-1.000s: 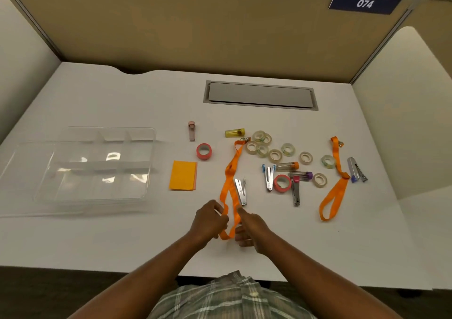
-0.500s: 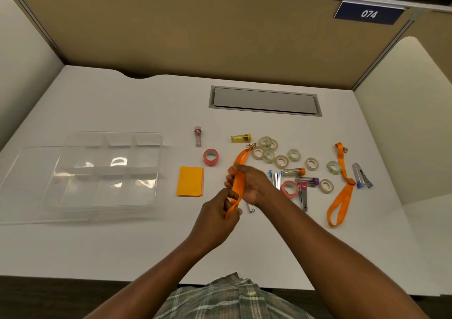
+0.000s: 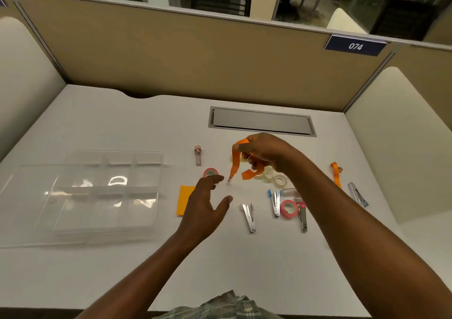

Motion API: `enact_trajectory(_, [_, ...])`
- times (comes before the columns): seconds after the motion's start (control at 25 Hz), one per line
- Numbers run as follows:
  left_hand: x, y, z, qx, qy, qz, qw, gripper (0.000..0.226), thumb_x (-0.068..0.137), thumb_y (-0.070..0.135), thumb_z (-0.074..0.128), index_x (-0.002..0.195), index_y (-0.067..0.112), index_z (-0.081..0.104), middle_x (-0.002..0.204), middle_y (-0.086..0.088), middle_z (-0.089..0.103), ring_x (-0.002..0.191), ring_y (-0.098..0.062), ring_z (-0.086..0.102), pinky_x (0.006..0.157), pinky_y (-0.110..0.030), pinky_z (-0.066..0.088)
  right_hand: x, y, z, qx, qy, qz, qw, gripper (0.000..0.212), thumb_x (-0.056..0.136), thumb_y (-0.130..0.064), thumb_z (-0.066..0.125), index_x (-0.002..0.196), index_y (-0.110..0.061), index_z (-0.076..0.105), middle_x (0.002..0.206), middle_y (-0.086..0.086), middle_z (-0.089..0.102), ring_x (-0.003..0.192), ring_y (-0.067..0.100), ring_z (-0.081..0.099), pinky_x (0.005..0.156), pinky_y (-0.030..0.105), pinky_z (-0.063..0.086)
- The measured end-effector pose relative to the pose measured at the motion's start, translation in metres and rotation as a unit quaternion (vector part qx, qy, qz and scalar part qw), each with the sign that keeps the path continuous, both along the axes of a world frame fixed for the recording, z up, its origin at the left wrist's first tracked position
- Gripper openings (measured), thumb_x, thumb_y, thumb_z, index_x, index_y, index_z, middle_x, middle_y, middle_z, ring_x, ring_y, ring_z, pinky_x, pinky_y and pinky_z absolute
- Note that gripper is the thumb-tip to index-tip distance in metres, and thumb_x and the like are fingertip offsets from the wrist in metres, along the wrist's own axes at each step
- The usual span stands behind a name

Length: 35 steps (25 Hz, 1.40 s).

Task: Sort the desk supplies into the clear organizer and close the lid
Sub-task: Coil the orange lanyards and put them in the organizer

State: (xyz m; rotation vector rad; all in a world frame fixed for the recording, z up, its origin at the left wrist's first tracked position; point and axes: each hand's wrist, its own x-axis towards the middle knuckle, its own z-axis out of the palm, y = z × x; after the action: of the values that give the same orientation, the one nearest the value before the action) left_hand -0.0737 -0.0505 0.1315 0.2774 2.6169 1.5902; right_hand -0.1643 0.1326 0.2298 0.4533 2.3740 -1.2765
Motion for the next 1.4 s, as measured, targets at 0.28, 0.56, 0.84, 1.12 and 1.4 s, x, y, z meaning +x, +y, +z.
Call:
enact_trajectory(0.28, [-0.101,0.035,0.081,0.003,0.034,-0.116,0.993,0.048,0.091,0.029,0.067,0.136,0.024,0.051,0.128,-0.001,0.065,0.115,-0.011,0.059,0.102,-0.037,0.048,-0.003,0.015,0.079,0.051,0.102,0.139,0.984,0.025,0.089,-0.034,0.067,0.092,-0.010,0.070,0.070,-0.001,0.065,0.061,0.010,0.057,0.059,0.027,0.051])
enact_trajectory(0.56, [-0.127,0.028,0.095,0.159,0.036,-0.079,0.984,0.028,0.094,0.005,0.041,0.098,0.015,0.067,0.065,0.000,0.061,0.061,-0.010,0.060,0.059,-0.016,0.050,0.026,0.066,0.083,-0.211,0.008,0.080,0.974,0.032,0.097,-0.034,0.057,0.104,-0.007,0.073,0.068,-0.001,0.054,0.059,0.011,0.053,0.071,0.033,0.054])
enact_trajectory(0.84, [-0.122,0.034,0.086,0.096,-0.001,-0.064,0.993,0.021,0.098,0.009,0.046,0.102,0.016,0.065,0.084,-0.003,0.072,0.086,-0.016,0.067,0.078,-0.029,0.049,0.042,0.071,0.093,-0.412,-0.003,0.094,0.906,0.032,0.094,-0.023,0.056,0.117,-0.004,0.066,0.072,-0.001,0.047,0.056,0.007,0.048,0.067,0.029,0.052])
enact_trajectory(1.12, [-0.093,0.062,0.110,0.192,0.106,-0.092,0.971,0.014,0.101,0.023,0.052,0.111,0.013,0.056,0.090,-0.004,0.071,0.085,-0.011,0.068,0.075,-0.020,0.054,0.042,0.042,0.120,-0.543,-0.024,0.047,0.838,0.013,0.096,-0.020,0.045,0.095,-0.011,0.054,0.056,-0.008,0.043,0.043,0.003,0.043,0.057,0.024,0.053])
enact_trajectory(1.4, [-0.069,0.076,0.100,0.144,0.087,-0.169,0.971,0.013,0.102,0.024,0.050,0.099,0.014,0.057,0.072,-0.005,0.063,0.064,-0.022,0.061,0.063,-0.039,0.054,0.009,0.036,0.116,-0.456,0.345,-0.148,0.807,0.033,0.095,0.008,0.036,0.101,-0.008,0.065,0.086,0.008,0.072,0.083,0.019,0.071,0.082,0.033,0.060])
